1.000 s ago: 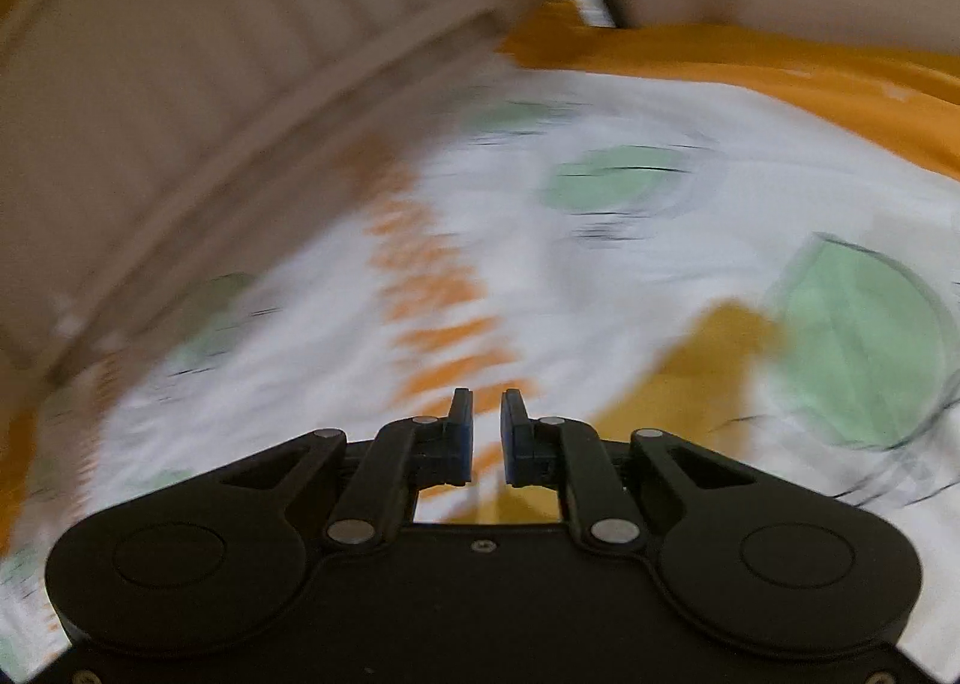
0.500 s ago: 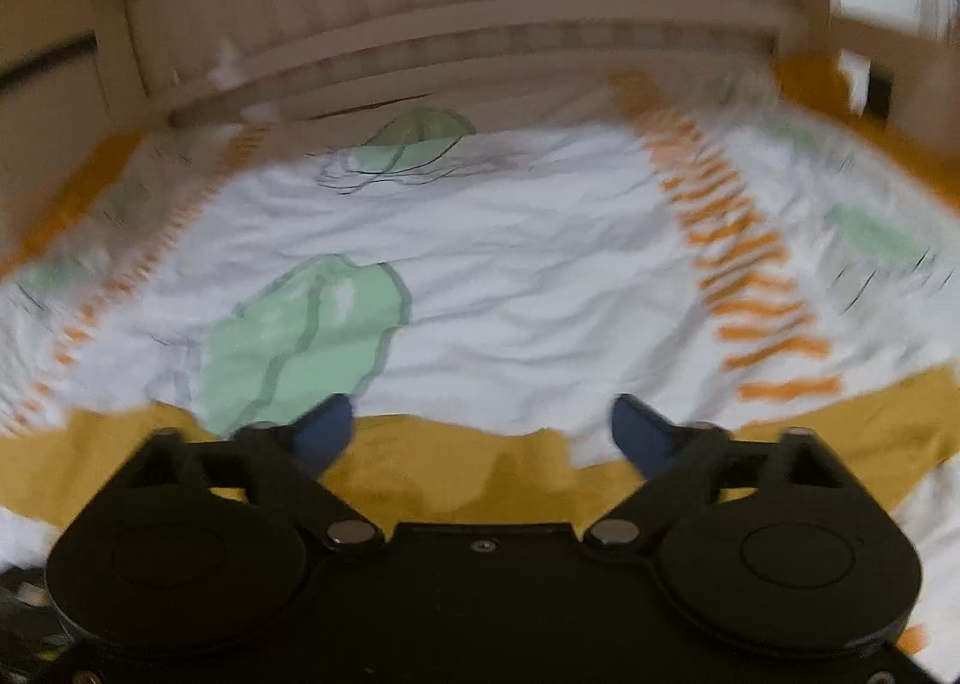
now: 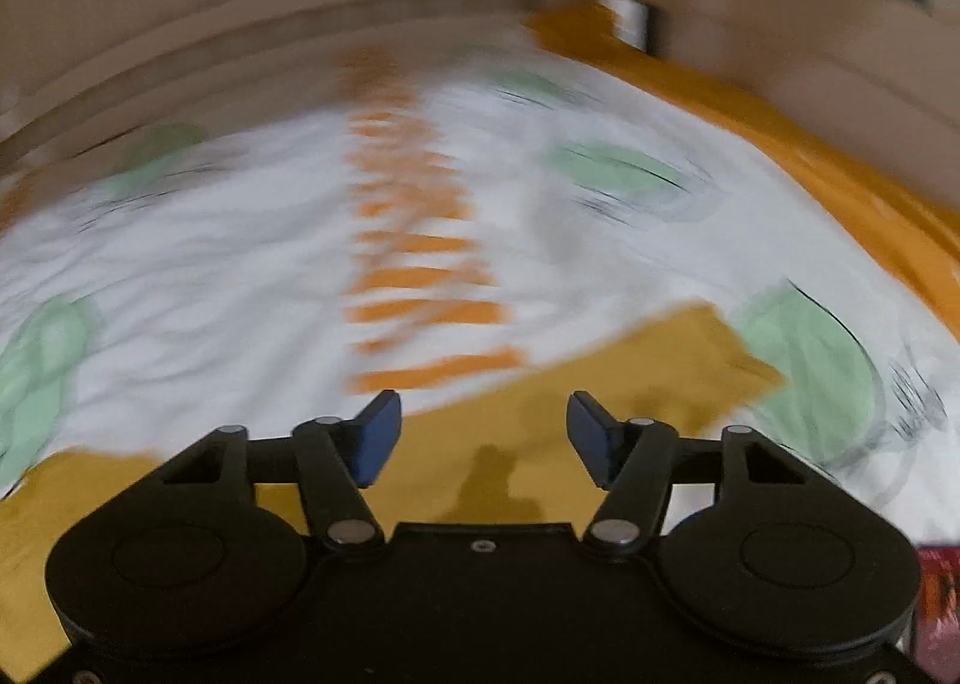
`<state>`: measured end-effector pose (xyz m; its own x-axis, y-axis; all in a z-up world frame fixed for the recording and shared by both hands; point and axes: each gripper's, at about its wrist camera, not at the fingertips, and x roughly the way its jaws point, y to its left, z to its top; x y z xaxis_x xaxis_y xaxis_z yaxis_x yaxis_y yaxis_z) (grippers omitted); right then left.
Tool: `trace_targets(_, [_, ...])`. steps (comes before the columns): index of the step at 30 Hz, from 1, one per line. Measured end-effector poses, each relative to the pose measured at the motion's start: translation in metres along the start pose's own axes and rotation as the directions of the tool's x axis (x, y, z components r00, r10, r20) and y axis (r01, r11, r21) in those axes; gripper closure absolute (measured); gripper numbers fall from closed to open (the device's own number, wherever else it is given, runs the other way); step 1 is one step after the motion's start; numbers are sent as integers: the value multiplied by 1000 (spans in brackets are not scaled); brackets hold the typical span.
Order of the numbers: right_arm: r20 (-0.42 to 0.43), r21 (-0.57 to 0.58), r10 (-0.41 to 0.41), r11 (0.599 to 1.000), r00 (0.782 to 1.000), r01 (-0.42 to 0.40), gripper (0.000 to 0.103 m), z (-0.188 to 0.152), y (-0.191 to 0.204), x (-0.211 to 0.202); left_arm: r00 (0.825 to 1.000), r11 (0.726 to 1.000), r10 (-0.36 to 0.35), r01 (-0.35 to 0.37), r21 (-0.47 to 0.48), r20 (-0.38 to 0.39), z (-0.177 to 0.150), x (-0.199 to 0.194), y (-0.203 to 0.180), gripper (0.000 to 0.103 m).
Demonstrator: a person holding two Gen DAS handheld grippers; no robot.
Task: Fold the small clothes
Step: 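Lift the held sleeve with the right gripper and lay it across the body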
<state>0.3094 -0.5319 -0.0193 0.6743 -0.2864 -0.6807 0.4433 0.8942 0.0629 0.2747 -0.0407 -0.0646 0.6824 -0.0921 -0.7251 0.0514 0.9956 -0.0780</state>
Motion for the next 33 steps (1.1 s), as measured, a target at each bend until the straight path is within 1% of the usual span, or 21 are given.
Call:
trace_targets(2, [-12,66,-49,997,999,50,40,0,-28,13,1000,1000,-18,18,4,-1,2,-2,-6,17])
trace_targets(4, [-27,121,-99,987,995,102,44,-1,-52,25,1000,999,-30,30,12,-1,4,-2,-12,17])
trace_targets(8, [-45,203,-155,966,987,161,44,-4,-85,44,999,998,-45,45,36,-13,4,2,-26,17])
trace_targets(10, [-46,239,-147,959,988,154,49,-7,-96,52,998,998,-57,58,32,-26,2,4,-31,17])
trace_targets(14, [-18,325,-102,940,995,102,53,-9,-104,61,997,998,-58,60,36,-40,-1,9,-36,17])
trace_targets(15, [-10,332,-94,939,996,92,58,-8,-104,62,997,998,-54,56,38,-46,-2,10,-37,17])
trace_targets(16, [-4,334,-87,939,996,83,73,-6,-102,63,997,998,-52,54,37,-51,-3,10,-36,17])
trace_targets(17, [7,335,-74,940,997,68,84,-6,-101,63,997,998,-50,52,35,-55,-4,11,-35,17])
trace_targets(18, [9,340,-61,939,998,54,90,-4,-101,65,997,998,-47,49,32,-59,-5,11,-34,17])
trace_targets(20, [12,345,-46,938,999,39,90,-2,-97,62,997,999,-42,44,24,-63,-6,9,-30,17])
trace_targets(23, [29,319,-33,947,999,22,91,1,-87,52,997,999,-31,32,11,-69,-8,6,-22,17])
trace_targets(25, [52,309,-19,951,998,2,91,3,-79,42,997,999,-36,36,1,-69,-8,2,-17,17])
trace_targets(29, [101,264,58,961,993,-83,91,11,-50,7,998,999,-36,35,-17,-59,-4,-9,-5,17])
trace_targets(31, [125,227,110,964,986,-137,91,17,-27,-15,998,999,-39,37,-32,-52,-1,-17,3,17])
trace_targets(33, [144,181,174,963,974,-199,91,22,2,-42,998,998,-42,40,-44,-49,2,-25,12,17])
